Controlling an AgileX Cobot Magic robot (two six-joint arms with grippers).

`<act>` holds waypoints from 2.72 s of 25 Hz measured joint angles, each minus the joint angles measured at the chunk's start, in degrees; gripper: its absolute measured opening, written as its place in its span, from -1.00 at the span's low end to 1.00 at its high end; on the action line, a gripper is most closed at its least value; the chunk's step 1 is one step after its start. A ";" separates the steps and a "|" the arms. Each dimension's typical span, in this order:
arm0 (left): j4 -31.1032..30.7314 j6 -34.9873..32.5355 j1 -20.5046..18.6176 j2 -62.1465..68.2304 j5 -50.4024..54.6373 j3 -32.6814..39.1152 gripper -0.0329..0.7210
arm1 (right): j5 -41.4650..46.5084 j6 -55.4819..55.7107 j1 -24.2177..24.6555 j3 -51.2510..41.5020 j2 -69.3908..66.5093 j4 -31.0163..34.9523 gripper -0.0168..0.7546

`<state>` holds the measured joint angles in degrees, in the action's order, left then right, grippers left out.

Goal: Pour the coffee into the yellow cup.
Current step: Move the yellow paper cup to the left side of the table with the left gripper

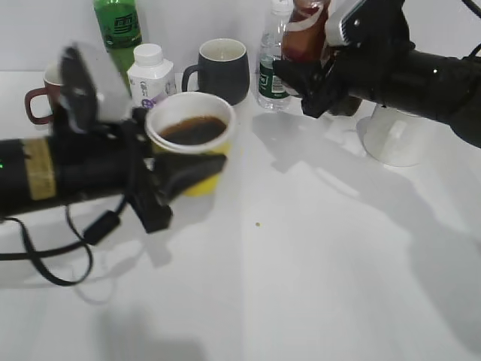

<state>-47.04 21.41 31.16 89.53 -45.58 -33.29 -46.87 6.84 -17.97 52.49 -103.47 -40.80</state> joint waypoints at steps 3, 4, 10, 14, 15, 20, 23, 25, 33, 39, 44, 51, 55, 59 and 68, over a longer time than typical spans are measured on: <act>1.73 0.00 -1.64 -3.91 3.24 1.35 0.09 | 0.27 3.68 0.00 0.00 0.00 1.44 0.35; 1.99 0.00 -2.15 -5.35 4.44 1.72 0.09 | 0.32 4.30 0.00 0.00 0.00 1.77 0.35; 5.66 0.00 -4.01 -11.27 11.94 2.43 0.09 | 1.11 6.17 0.00 0.00 0.00 3.11 0.35; 9.22 0.00 -5.80 -12.46 15.29 2.43 0.09 | 2.70 6.40 0.00 0.00 0.00 3.44 0.35; 9.84 0.00 -6.51 -12.46 15.73 2.43 0.09 | 2.96 6.40 0.00 0.00 0.00 3.49 0.35; 12.91 0.00 -11.19 -12.46 17.21 2.43 0.09 | 3.35 6.42 0.00 0.00 0.00 3.55 0.35; 14.25 0.00 -14.73 -12.46 17.21 2.43 0.09 | 3.71 6.47 0.00 0.00 0.00 3.55 0.35; 14.47 0.00 -17.15 -12.19 16.84 2.43 0.09 | 4.10 6.47 0.00 0.00 0.00 3.55 0.35; 14.87 0.00 -23.35 -5.11 9.17 2.43 0.09 | 5.80 6.47 0.00 0.00 0.00 4.14 0.35; 15.75 -4.71 -23.77 3.72 -0.18 2.43 0.09 | 5.85 6.47 0.00 0.00 0.00 4.68 0.35; 17.84 -8.02 -23.77 10.81 -7.76 2.43 0.09 | 5.85 6.47 0.00 0.00 0.00 4.68 0.35; 21.99 -13.16 -23.77 17.42 -13.33 2.43 0.09 | 5.86 6.47 0.00 0.00 0.00 4.84 0.35; 22.32 -14.76 -23.77 19.07 -14.26 2.37 0.09 | 5.91 6.47 0.00 0.00 0.00 4.90 0.35; 22.60 -15.20 -23.77 19.25 -14.31 2.04 0.12 | 6.03 6.47 0.00 0.00 0.00 4.90 0.35; 22.98 -15.33 -23.77 21.07 -15.32 1.91 0.25 | 6.24 6.50 0.00 0.00 0.00 4.90 0.35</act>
<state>-24.06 6.08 7.39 110.60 -60.89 -31.38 -40.63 13.33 -17.97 52.49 -103.47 -35.90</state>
